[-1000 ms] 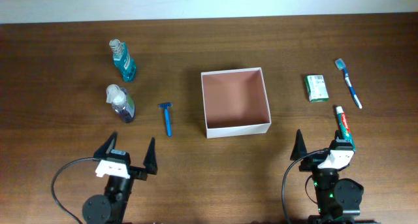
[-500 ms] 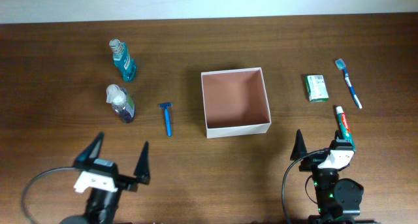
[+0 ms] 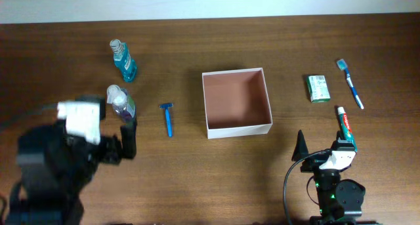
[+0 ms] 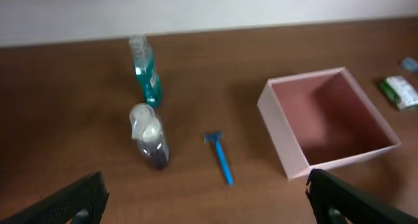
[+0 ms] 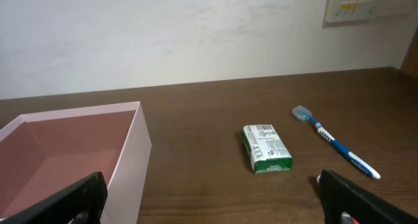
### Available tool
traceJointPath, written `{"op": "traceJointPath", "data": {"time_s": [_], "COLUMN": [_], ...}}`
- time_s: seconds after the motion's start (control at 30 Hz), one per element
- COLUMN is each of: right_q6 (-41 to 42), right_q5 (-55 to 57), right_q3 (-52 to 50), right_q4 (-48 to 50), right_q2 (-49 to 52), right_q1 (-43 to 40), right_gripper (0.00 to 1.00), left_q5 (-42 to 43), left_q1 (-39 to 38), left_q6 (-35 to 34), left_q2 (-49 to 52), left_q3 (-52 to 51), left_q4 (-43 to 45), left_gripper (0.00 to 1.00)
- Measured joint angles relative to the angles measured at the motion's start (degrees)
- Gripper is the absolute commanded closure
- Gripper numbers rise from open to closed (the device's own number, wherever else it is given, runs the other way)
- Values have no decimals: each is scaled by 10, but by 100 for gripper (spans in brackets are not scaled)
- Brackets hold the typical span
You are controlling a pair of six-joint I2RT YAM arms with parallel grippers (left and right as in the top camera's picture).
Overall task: Pack container
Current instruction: 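Move the left gripper over the purple soap pump bottle and lower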
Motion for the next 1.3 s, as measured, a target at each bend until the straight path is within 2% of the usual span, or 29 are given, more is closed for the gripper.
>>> {"op": "traceJointPath", "data": {"time_s": [0.07, 0.3, 0.4, 0.67, 1.3], "right_q6": [0, 0, 0, 0, 0], "right_q5": [0, 0, 0, 0, 0], "right_q3": [0, 0, 0, 0, 0], "right_q4": [0, 0, 0, 0, 0], "right_q2": [0, 0, 0, 0, 0], "right_q1": [0, 0, 0, 0, 0], "right_gripper": [2, 2, 2, 2, 2], "left_q5": [0, -22, -65, -116, -119], "left_q1": [0, 0, 0, 2, 43], "left_q6": [4, 9, 11, 10, 9], "left_q2": [45, 262, 363, 506, 622], "left_q3": [40, 252, 306, 311, 312], "left_q4": [-33, -227, -255, -242, -182], "left_gripper": [1, 1, 1, 1, 1]}}
